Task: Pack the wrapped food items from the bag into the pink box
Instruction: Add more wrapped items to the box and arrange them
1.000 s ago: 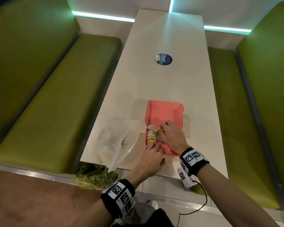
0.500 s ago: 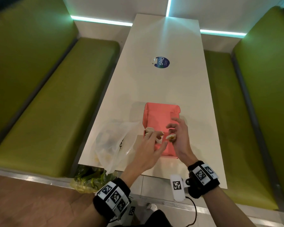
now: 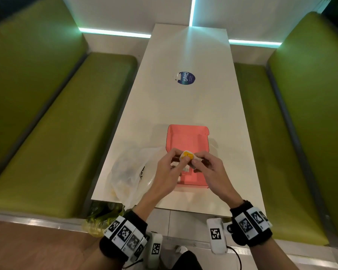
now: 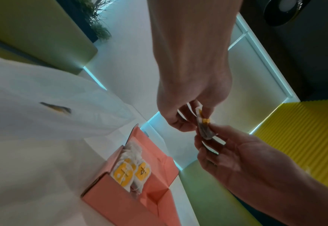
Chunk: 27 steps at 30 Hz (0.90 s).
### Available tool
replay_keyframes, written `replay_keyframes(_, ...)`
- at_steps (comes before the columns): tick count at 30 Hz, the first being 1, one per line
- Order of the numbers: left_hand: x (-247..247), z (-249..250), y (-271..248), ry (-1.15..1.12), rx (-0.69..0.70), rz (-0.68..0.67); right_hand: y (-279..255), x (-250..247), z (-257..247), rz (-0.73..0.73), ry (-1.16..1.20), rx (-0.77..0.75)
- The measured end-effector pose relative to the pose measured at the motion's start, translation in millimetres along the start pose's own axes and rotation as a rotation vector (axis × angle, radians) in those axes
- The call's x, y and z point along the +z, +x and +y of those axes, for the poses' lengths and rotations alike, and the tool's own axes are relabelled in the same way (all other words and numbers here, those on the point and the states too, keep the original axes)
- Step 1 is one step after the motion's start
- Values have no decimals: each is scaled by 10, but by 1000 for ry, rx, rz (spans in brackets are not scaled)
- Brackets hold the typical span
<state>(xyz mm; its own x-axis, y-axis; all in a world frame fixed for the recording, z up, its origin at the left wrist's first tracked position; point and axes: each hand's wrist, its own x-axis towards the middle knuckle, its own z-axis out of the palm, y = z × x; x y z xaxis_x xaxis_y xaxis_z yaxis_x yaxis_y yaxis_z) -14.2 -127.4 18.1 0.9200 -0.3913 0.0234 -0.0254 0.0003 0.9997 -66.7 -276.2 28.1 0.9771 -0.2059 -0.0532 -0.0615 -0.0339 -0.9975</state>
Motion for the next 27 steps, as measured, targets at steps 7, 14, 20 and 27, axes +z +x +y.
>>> replay_keyframes(7, -187, 58, 15, 133, 41, -86, -45, -23, -108, 25, -4, -18)
replay_keyframes(14, -213, 177, -37, 198, 115, -57, -68, 26, -77, 52, -53, -61)
replay_keyframes(20, -224, 210, -95, 249, 167, -51, -84, 121, -55, 35, -48, -53)
replay_keyframes(27, -256, 210, -166, 182, 133, -10, -114, 135, -115, 56, -34, -40)
